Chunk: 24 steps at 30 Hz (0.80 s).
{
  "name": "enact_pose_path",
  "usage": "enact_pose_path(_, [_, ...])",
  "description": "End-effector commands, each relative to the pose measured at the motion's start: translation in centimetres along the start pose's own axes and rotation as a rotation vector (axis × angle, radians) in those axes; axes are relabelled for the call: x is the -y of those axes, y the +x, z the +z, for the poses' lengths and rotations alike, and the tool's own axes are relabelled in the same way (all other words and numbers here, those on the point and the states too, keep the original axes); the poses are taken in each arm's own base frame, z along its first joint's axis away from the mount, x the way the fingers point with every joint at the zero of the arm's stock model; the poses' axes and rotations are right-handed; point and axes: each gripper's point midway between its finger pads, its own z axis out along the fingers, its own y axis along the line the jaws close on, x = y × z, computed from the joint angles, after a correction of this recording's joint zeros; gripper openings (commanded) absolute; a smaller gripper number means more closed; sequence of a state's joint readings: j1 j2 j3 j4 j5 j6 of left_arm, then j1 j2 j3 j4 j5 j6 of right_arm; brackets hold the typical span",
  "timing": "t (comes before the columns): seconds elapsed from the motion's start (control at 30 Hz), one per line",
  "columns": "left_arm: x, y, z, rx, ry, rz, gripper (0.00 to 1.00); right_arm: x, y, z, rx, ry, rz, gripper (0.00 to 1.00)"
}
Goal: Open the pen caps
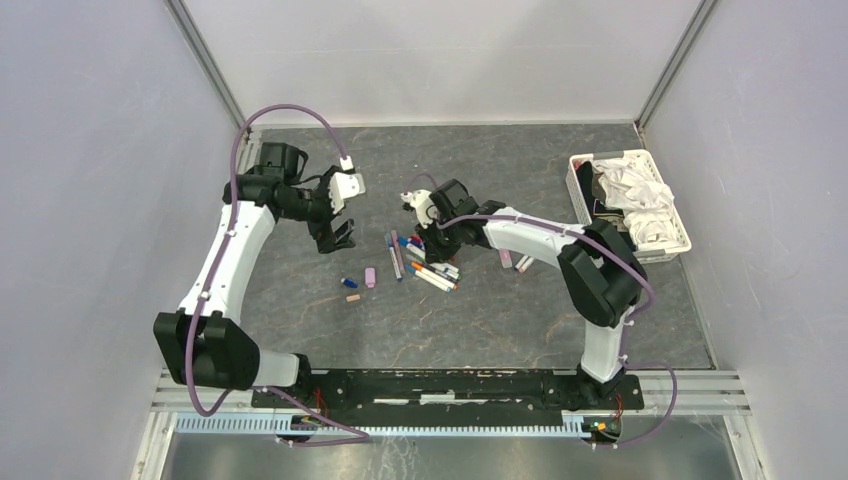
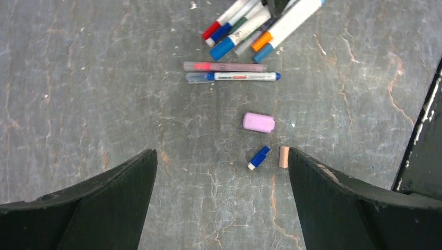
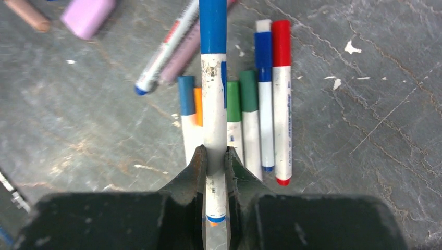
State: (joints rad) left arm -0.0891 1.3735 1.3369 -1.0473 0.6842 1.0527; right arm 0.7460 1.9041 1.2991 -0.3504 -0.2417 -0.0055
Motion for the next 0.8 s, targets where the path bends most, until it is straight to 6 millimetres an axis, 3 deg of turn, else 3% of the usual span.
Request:
enact_pose_path(0.0, [2.6, 0.0, 0.2, 0.064, 0.091, 0.146, 1.00, -3.3, -4.0, -4.3, 0.133, -0.140, -0.037, 0.00])
enact_pose_path(0.17, [4.1, 0.4, 1.1, 0.110, 0.161, 0.273, 1.00, -8.2, -4.5, -6.6, 0.141, -0.419, -0.050, 0.00])
enact_pose_path(0.37, [5.1, 1.0, 1.9, 0.123, 0.198, 0.392, 1.00, -11.5, -5.2, -8.6, 0.167, -0.617, -0.064, 0.00])
enact_pose_path(0.57, [7.8, 1.6, 2.7, 0.096, 0.294, 0.440, 0.97, -12.5, -6.5, -9.1, 0.178, -0.701, -0.055, 0.00])
enact_pose_path(0.77, [8.8, 1.6, 3.3, 0.084, 0.310, 0.472, 0.81, -12.8, -6.6, -8.5, 0.149, -0.733, -0.038, 0.00])
